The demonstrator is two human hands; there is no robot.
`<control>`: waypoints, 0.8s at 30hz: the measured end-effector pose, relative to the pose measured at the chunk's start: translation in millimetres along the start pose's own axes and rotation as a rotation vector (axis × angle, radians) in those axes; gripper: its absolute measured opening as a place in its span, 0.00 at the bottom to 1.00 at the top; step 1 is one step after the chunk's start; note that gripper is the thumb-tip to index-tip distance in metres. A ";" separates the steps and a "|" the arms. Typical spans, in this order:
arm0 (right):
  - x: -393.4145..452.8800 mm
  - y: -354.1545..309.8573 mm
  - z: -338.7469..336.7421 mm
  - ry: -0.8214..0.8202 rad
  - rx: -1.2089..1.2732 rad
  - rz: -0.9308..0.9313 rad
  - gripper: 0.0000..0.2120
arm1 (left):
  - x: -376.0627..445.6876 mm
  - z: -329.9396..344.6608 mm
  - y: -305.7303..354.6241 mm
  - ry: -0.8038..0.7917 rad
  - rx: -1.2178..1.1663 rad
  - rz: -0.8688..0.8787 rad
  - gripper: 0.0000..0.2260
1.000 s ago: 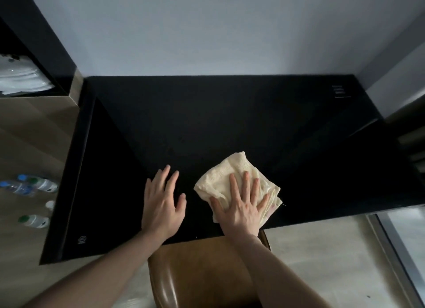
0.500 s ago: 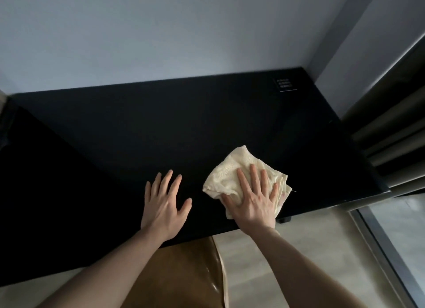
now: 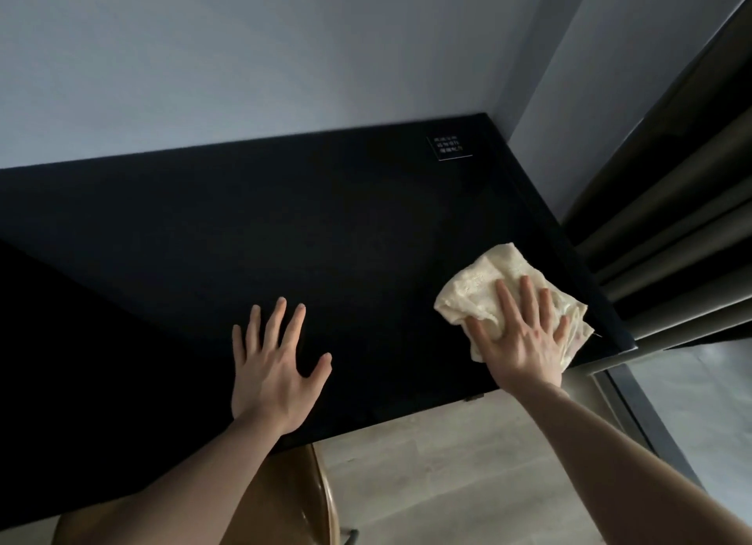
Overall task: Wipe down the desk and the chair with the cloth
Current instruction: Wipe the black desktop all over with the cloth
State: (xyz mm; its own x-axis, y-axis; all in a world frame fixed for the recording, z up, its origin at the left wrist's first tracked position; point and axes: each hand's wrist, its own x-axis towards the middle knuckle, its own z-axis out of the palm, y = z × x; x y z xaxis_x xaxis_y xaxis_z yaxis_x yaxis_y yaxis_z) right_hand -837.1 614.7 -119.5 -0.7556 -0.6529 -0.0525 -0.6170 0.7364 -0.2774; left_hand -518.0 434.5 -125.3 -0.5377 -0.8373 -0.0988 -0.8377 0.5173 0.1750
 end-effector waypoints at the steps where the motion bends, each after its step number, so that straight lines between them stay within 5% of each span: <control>1: 5.5 4.5 -2.5 0.002 0.005 0.023 0.44 | 0.5 0.6 -0.2 0.005 -0.001 -0.001 0.40; 10: 41.5 14.7 -7.6 0.003 -0.035 0.201 0.41 | 1.3 4.3 -3.2 0.015 0.020 0.003 0.40; 24: 23.4 4.4 -3.8 -0.085 -0.068 0.154 0.42 | 1.0 2.9 -3.1 0.006 0.014 0.010 0.38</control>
State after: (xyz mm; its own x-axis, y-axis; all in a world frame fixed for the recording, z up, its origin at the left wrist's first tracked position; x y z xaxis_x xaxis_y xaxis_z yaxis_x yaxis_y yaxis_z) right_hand -858.3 603.4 -118.3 -0.8226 -0.5422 -0.1713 -0.5111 0.8371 -0.1949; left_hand -516.2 432.6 -128.8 -0.5452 -0.8333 -0.0915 -0.8338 0.5278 0.1618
